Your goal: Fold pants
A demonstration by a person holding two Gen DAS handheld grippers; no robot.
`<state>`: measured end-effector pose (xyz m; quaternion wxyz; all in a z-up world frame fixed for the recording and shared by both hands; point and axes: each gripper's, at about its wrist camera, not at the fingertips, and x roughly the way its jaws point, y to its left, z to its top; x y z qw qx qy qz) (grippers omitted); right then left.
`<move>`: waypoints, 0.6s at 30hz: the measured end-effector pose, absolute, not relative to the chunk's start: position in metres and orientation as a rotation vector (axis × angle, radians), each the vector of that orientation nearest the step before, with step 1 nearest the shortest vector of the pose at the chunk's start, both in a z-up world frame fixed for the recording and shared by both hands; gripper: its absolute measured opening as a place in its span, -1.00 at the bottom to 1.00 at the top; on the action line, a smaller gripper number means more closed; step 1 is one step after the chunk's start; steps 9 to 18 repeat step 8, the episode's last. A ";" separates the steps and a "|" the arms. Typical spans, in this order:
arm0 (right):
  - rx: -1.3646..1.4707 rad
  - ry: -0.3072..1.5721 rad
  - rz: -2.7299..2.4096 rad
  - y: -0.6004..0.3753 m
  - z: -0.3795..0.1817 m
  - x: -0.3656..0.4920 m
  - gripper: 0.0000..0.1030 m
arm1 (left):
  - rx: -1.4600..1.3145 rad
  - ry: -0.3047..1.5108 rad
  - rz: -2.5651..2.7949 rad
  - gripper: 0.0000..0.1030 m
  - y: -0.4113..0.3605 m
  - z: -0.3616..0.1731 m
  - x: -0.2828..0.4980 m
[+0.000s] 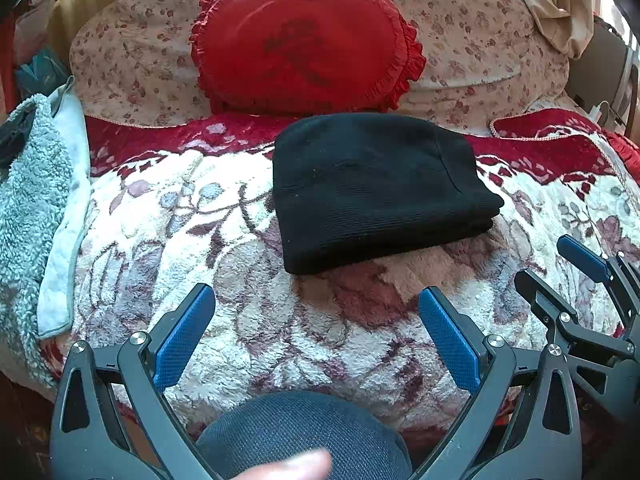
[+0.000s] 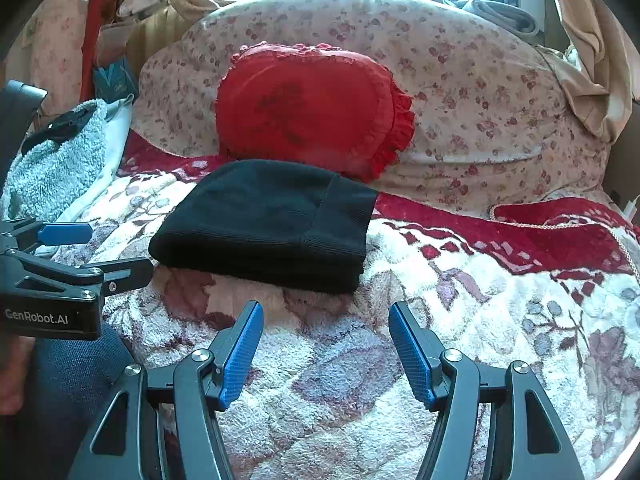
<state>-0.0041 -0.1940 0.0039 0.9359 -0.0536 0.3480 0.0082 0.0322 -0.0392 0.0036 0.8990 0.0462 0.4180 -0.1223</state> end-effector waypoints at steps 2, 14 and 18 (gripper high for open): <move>-0.112 0.712 0.018 -0.194 0.004 -0.004 0.23 | 0.093 0.863 -0.256 0.98 -0.039 0.004 0.032; -0.111 0.714 0.019 -0.193 0.003 -0.003 0.23 | 0.090 0.857 -0.268 0.98 -0.039 0.004 0.031; -0.111 0.714 0.019 -0.193 0.003 -0.003 0.23 | 0.090 0.857 -0.268 0.98 -0.039 0.004 0.031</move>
